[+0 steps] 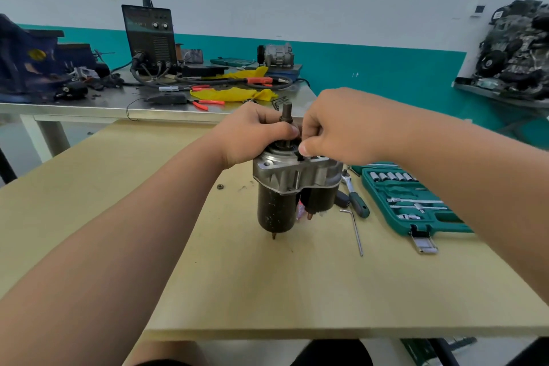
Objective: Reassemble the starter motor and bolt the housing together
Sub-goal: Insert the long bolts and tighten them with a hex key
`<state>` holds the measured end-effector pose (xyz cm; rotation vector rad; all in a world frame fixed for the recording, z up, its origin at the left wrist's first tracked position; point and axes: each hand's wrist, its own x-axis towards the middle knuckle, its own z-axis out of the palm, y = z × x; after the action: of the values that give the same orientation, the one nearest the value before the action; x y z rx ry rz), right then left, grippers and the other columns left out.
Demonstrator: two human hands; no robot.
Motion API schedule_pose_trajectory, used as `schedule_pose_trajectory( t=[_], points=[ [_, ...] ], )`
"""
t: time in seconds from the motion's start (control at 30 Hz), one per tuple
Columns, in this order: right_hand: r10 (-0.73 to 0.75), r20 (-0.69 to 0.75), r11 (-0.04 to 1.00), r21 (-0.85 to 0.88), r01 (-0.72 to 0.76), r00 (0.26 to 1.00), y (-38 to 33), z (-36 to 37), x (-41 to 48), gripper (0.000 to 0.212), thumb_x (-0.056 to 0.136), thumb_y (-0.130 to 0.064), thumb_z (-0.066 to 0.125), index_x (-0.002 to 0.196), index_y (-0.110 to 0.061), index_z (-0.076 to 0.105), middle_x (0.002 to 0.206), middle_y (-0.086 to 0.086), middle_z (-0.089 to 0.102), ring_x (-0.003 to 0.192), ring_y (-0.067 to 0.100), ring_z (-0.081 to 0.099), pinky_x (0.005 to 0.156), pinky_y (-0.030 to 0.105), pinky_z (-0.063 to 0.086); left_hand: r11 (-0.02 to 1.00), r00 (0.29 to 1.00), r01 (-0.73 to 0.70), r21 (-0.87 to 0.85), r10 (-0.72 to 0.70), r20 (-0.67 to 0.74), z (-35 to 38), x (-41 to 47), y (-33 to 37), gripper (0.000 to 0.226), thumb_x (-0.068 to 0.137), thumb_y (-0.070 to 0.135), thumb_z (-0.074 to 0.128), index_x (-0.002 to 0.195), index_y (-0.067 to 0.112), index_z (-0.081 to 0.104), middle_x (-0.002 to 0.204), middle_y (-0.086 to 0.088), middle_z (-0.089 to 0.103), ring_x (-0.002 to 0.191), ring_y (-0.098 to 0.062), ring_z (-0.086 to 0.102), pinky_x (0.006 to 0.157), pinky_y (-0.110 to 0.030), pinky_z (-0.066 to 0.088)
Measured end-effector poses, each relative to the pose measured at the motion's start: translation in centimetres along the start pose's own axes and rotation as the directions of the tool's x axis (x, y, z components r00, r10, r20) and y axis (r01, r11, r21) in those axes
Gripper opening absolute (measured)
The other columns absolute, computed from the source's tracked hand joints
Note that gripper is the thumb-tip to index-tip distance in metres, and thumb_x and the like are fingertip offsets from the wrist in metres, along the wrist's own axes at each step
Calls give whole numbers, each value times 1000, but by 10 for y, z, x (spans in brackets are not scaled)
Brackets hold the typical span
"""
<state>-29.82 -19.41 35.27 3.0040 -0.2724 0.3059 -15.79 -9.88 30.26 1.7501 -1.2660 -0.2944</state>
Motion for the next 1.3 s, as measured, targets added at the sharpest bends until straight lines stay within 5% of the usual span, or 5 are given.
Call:
schedule_pose_trajectory(
  t=[0.43,0.67,0.83,1.07,1.3],
  points=[
    [62,-50,984,-163,-69,997,-1,4,13,30,91,-35,58,79,-10,68,64,4,56,58,18,48,47,24,29,985,943,148,92,-112,-313,15,-11,4,30,87,41,63,71,16,67,74,-11,69,65,-25,63,60,-36,52],
    [-47,6,984,174,45,999,15,10,7,17,93,-34,56,76,-35,57,75,-13,58,68,1,52,57,21,34,990,959,85,108,-52,-278,6,-22,-1,31,88,40,64,67,17,67,57,2,61,50,-10,53,50,-26,40],
    [210,-441,827,556,82,872,34,-3,17,22,91,-38,53,71,-41,58,63,-29,57,57,-14,50,57,23,32,996,969,23,-91,-45,-243,-9,-35,-15,17,91,29,64,89,17,76,80,2,74,72,-11,69,61,-26,54],
    [348,21,774,557,-300,937,29,114,60,19,91,-40,57,99,-24,65,93,-6,60,81,9,54,67,28,39,984,850,165,-65,-175,-496,-49,-58,-40,18,87,36,67,74,26,74,68,10,72,60,-6,68,58,-28,53],
    [328,99,857,388,-340,939,-10,156,131,40,86,-54,55,85,-16,68,77,1,64,70,18,59,59,28,46,781,669,544,306,-183,-721,-113,-79,-57,25,86,51,62,68,35,58,63,12,63,60,-9,58,46,-22,43]
  ],
)
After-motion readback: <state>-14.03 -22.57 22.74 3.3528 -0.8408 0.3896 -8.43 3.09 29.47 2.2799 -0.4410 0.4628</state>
